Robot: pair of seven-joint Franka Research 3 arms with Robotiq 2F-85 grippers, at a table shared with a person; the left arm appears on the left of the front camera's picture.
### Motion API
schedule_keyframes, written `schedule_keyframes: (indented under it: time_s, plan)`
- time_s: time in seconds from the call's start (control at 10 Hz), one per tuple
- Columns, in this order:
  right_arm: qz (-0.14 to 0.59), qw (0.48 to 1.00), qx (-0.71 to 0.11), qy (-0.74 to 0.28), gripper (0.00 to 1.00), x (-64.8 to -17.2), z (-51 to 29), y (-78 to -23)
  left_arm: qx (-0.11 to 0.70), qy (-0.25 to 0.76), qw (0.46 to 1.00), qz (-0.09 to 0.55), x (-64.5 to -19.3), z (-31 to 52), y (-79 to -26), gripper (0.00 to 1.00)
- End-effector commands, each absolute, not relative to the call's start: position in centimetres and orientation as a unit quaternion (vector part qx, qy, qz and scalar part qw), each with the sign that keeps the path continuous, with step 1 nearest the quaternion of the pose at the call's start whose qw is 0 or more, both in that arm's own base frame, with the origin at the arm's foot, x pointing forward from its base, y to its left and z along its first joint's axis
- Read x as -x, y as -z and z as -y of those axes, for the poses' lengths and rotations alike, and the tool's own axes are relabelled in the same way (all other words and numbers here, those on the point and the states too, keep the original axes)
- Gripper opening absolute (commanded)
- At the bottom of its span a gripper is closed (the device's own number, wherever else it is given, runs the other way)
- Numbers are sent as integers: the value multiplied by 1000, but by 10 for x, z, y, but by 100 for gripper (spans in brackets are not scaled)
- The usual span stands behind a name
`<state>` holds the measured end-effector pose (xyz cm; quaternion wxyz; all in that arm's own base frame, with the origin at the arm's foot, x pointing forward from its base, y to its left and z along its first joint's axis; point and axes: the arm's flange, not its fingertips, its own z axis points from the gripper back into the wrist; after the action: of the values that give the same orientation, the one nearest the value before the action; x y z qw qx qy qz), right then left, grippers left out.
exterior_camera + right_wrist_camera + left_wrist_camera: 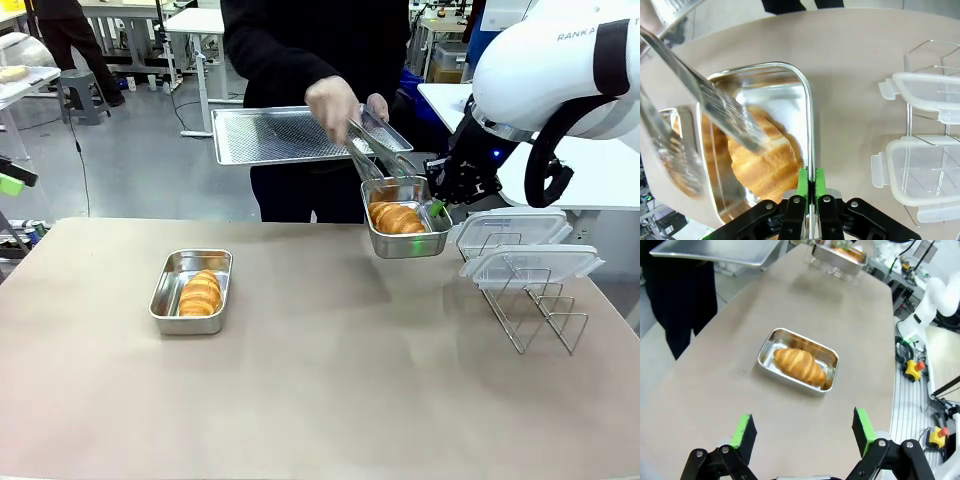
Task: Place the bread in airtight containers.
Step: Once an object is inside an Airtight Container , place the container in the center of the table.
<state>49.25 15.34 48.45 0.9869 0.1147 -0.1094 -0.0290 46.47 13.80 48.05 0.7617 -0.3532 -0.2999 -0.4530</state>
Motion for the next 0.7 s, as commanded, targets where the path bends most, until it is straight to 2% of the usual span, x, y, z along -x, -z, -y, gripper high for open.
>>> schedule_keyframes:
  time_s: [0.0, 0.6]
  plan:
    - [114, 986, -116, 29, 0, -493, -154, -489, 347, 452, 765, 299, -464, -143, -480, 100]
    - [114, 986, -116, 29, 0, -493, -154, -489, 347, 452, 765, 299, -464, -143, -480, 100]
